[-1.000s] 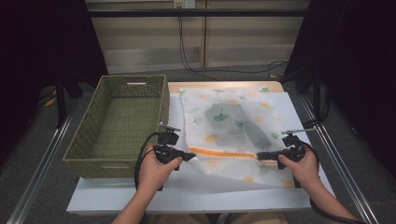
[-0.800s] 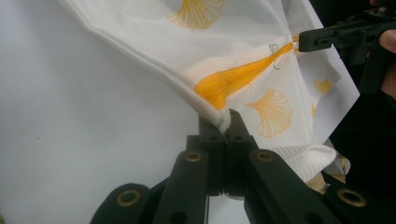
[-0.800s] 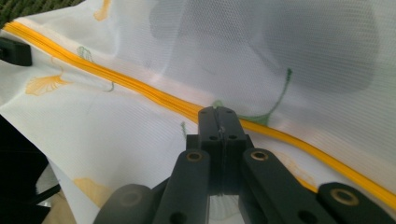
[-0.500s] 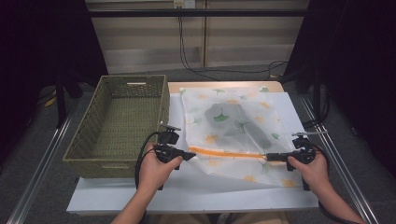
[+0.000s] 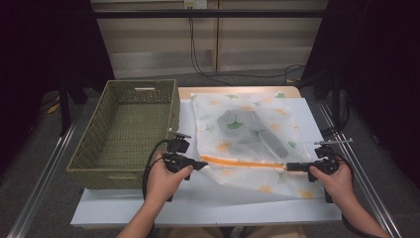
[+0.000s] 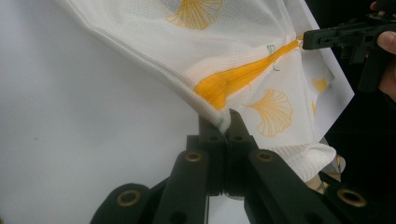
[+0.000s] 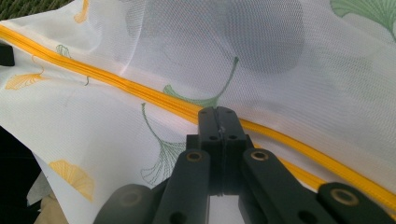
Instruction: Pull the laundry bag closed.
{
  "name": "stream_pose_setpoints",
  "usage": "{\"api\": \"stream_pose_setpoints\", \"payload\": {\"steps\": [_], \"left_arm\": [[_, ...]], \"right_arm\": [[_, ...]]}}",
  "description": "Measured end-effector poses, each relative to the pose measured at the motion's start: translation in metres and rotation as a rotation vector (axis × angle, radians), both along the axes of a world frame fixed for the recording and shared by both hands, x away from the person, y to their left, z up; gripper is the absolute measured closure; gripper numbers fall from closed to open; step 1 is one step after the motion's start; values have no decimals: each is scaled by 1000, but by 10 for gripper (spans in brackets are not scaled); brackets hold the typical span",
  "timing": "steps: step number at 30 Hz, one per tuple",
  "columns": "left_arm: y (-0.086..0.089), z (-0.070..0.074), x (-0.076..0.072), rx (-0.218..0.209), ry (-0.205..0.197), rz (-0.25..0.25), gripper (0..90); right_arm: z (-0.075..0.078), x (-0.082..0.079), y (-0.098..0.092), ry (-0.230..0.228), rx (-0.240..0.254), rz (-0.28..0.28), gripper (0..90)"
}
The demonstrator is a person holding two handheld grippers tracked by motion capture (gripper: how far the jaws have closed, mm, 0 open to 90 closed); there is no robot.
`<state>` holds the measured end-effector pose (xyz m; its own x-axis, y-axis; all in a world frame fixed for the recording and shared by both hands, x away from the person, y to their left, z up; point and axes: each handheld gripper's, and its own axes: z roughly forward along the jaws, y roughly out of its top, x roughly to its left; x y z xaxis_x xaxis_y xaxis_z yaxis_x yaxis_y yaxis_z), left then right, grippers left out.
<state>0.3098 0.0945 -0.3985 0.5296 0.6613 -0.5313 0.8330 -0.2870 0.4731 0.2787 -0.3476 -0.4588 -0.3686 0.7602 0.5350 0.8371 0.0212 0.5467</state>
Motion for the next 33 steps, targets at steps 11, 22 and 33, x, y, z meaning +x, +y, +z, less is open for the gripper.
{"api": "stream_pose_setpoints", "payload": {"steps": [11,22,33], "left_arm": [[0,1,0,5,0,1,890],[2,1,1,6,2,6,890],[6,6,2,-1,-1,15,890]], "right_arm": [[-1,-2,-8,5,-15,-12,900],[-1,-4,-22,0,-2,-42,900],[-5,-9,-37,12,-25,-72,900]]}}
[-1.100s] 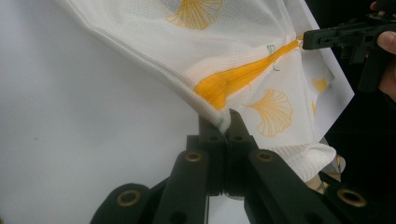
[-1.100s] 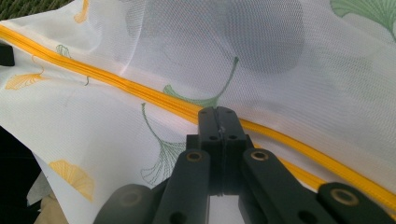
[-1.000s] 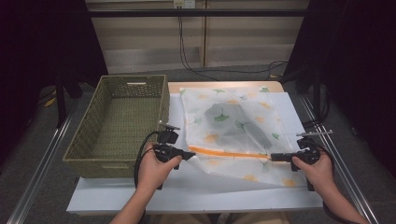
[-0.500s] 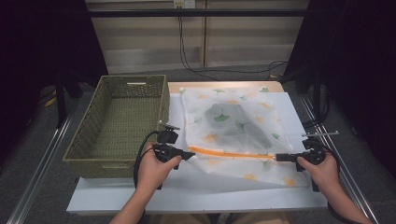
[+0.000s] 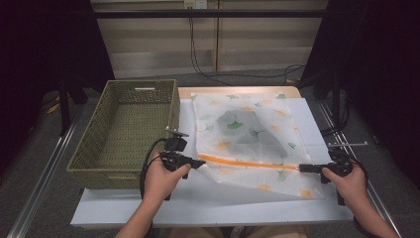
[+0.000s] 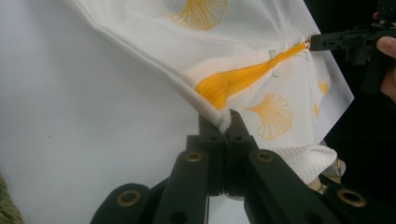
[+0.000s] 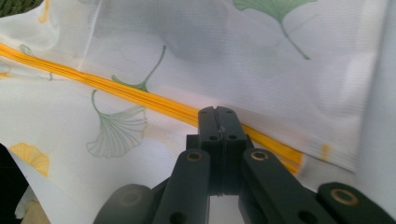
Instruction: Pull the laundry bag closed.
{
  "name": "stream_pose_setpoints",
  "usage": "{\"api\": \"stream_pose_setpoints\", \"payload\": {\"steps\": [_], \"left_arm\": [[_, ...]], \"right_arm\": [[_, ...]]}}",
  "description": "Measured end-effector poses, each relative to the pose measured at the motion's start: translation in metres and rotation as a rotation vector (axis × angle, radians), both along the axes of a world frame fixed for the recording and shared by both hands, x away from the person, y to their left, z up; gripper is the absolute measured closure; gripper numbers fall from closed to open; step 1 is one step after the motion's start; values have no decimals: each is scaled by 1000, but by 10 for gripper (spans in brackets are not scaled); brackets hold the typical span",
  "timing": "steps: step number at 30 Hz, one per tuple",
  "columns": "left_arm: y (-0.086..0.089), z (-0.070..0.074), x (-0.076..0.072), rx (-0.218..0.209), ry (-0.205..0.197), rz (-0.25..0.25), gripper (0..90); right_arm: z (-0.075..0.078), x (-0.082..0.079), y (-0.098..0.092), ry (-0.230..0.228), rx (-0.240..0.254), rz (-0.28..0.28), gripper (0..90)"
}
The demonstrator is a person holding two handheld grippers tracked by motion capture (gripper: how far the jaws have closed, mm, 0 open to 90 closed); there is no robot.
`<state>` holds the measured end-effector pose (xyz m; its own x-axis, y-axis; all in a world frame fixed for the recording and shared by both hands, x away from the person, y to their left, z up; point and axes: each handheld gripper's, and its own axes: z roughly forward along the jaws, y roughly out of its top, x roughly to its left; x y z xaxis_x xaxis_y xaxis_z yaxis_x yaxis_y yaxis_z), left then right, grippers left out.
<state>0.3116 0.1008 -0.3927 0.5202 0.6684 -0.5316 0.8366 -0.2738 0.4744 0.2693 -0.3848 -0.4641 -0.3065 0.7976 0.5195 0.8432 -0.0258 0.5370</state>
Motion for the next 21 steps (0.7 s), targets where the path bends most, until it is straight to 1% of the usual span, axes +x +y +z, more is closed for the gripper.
{"api": "stream_pose_setpoints", "payload": {"steps": [1,2,4,6,7,8,9,10,11,12,13,15,16,17,18,19,20,21], "left_arm": [[0,1,0,-3,2,8,890],[2,1,1,0,-3,6,890],[3,2,1,5,0,5,890],[4,3,1,4,-1,13,891],[4,3,1,0,-4,19,891],[6,4,1,9,-7,18,891],[6,4,2,20,-16,23,891],[6,5,1,8,-13,40,891],[8,5,2,3,-11,32,890],[8,5,2,-2,-6,30,891],[8,5,2,-1,-7,30,891],[6,4,1,9,-6,24,890],[4,4,0,1,-1,40,890],[5,4,0,12,-15,14,889],[4,4,0,10,-20,19,888],[4,5,0,17,-27,2,887],[4,6,-1,7,-30,-2,885],[3,8,-2,-4,-39,-6,876]], "right_arm": [[0,0,-1,5,3,-3,900],[0,-1,-3,5,1,-8,900],[-1,-2,-8,6,0,-17,900],[-2,-2,-12,11,-23,-33,900],[-2,-2,-14,16,-14,-36,900],[-3,-3,-16,16,-17,-45,900],[-3,-4,-18,20,-33,-57,900],[-4,-4,-21,20,-42,-60,900],[-5,-5,-23,27,-39,-70,900],[-5,-6,-26,21,-30,-77,900],[-5,-7,-29,25,-7,-83,900],[-4,-8,-31,20,-7,-89,900],[-4,-8,-31,20,-8,-86,900],[-4,-8,-30,15,-5,-82,900],[-3,-9,-30,0,2,-81,900],[-2,-9,-29,-9,15,-82,900],[-1,-9,-28,-2,24,-86,900],[0,-9,-27,-20,11,-86,900]]}}
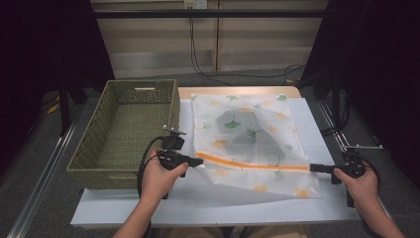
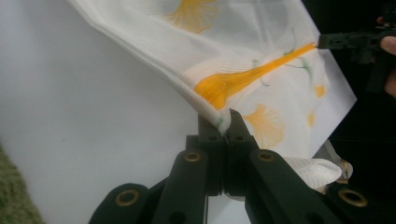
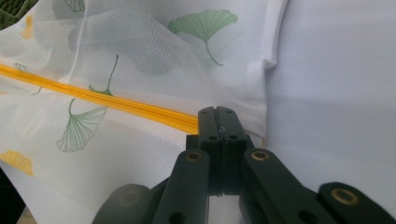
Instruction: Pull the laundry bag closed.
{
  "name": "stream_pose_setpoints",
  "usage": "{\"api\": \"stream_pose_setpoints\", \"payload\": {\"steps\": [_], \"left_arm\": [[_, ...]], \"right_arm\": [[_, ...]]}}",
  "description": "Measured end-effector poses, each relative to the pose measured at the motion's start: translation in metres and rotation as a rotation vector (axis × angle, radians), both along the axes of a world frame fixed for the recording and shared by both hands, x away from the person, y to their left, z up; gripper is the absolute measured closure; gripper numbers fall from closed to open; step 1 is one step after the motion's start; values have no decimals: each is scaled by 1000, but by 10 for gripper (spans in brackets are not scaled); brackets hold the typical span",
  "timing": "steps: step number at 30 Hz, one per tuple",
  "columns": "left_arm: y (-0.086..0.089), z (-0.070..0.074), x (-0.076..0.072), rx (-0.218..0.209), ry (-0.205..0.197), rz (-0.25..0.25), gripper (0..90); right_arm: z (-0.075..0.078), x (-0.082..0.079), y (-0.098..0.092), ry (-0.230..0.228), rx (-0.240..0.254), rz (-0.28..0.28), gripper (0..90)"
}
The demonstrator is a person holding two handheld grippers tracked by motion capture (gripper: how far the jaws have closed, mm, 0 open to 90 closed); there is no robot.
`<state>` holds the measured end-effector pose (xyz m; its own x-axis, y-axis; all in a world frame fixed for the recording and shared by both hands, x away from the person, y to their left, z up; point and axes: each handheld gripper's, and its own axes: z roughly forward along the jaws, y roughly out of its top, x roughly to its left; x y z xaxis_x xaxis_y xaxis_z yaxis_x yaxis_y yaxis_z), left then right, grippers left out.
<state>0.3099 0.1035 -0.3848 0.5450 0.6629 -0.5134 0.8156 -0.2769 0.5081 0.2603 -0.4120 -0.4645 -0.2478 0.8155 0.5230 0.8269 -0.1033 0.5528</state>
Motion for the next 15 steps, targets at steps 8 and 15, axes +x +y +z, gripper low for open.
{"api": "stream_pose_setpoints", "payload": {"steps": [8,15], "left_arm": [[-2,22,-7,-42,-68,1,578],[0,24,-6,-45,-116,11,330]], "right_arm": [[12,1,16,-89,-31,-2,719],[12,3,28,-157,-101,14,550]]}}
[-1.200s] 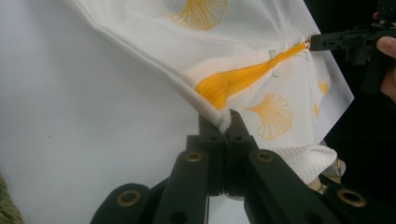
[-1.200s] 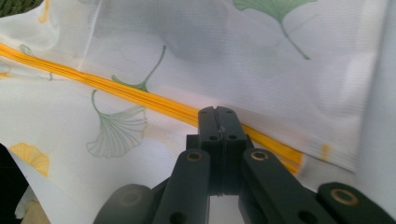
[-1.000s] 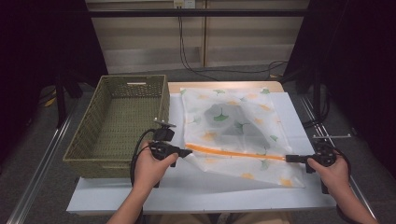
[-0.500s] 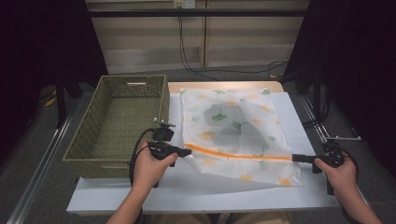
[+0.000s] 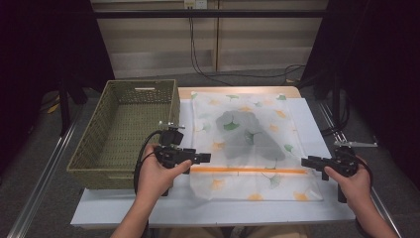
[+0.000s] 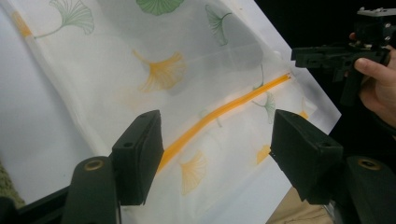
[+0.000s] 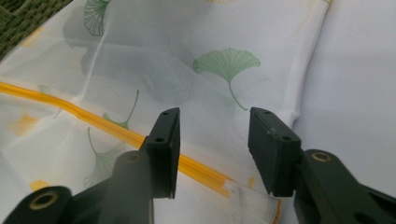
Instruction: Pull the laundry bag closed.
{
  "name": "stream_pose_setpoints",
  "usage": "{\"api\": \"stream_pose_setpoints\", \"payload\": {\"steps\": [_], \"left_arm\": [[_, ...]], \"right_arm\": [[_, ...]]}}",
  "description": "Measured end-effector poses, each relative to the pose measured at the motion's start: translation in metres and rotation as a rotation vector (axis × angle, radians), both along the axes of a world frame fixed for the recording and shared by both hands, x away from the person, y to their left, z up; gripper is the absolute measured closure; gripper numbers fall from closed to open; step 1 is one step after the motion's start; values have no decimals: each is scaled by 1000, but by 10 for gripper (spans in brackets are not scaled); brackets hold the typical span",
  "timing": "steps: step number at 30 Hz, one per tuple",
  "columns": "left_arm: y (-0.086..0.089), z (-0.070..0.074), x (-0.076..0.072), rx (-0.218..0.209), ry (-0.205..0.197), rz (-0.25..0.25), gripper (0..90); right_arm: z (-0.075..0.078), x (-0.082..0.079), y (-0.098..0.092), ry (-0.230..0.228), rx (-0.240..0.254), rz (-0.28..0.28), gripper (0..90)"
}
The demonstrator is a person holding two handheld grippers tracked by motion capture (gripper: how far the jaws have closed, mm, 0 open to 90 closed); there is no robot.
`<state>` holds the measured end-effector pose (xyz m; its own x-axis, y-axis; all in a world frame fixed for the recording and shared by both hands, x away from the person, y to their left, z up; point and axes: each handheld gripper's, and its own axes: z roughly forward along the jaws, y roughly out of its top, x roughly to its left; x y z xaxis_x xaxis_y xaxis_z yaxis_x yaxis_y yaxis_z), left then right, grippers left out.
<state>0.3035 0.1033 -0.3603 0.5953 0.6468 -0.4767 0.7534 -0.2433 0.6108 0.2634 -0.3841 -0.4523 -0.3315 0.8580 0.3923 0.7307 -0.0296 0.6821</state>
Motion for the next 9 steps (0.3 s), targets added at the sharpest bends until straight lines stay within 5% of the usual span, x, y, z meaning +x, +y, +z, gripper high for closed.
{"api": "stream_pose_setpoints", "payload": {"steps": [9], "left_arm": [[-3,-4,3,12,-49,-8,234]], "right_arm": [[1,-1,0,-27,23,-7,421]]}}
